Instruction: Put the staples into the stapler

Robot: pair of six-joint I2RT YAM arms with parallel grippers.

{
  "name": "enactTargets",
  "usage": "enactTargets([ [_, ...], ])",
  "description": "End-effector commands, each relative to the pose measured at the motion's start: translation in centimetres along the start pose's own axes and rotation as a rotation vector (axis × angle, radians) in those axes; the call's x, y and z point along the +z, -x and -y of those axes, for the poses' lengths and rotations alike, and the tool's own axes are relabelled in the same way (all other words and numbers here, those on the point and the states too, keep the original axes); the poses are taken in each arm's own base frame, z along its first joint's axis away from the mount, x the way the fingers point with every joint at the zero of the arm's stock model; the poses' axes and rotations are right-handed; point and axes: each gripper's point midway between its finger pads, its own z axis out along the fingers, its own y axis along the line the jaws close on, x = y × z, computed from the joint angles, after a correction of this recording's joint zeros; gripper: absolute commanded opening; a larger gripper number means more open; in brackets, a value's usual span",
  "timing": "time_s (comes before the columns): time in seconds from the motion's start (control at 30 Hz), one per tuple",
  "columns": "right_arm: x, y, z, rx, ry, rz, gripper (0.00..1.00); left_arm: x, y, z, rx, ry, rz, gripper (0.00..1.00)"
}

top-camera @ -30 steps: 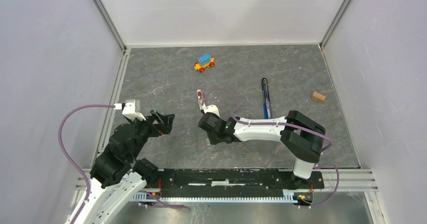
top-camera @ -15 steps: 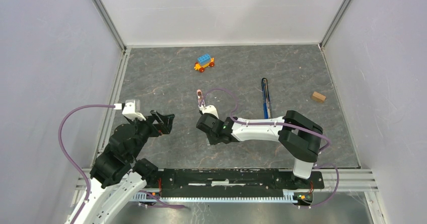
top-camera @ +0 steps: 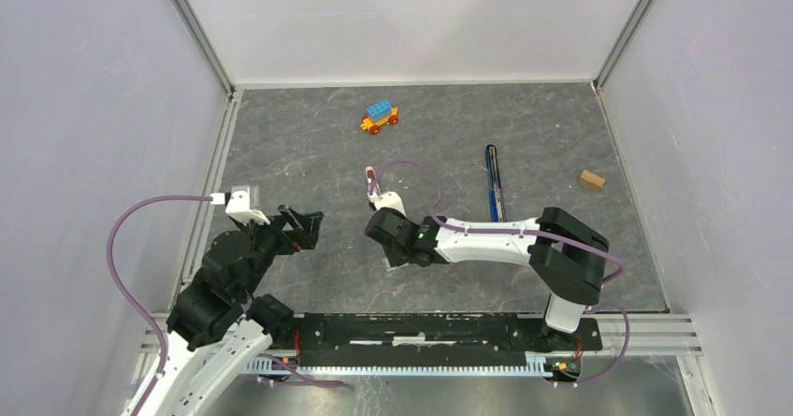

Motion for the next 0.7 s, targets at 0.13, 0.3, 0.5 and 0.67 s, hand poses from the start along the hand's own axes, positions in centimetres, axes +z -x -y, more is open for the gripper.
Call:
enactTargets([
  [0.13, -3.7, 4.4, 0.8, 0.022, 0.029, 0.141, 0.22, -0.1, 0.7, -0.4, 0.043, 0.017, 0.029, 1.00],
  [0.3, -5.1, 5.1, 6.2, 0.056, -0.065, 0.166, 0.23, -0.1, 0.6, -0.5, 0.043, 0.019, 0.025, 1.00],
  [0.5, -7.5, 5.3, 14.2, 0.131, -0.160, 0.224, 0.24, 0.0, 0.6, -0.4, 0.046, 0.019, 0.019, 1.00],
  [0.67, -8.7, 4.4, 20.2, 0.177, -0.256, 0.220, 0.24, 0.1, 0.5, -0.5, 0.048, 0.021, 0.015, 1.00],
])
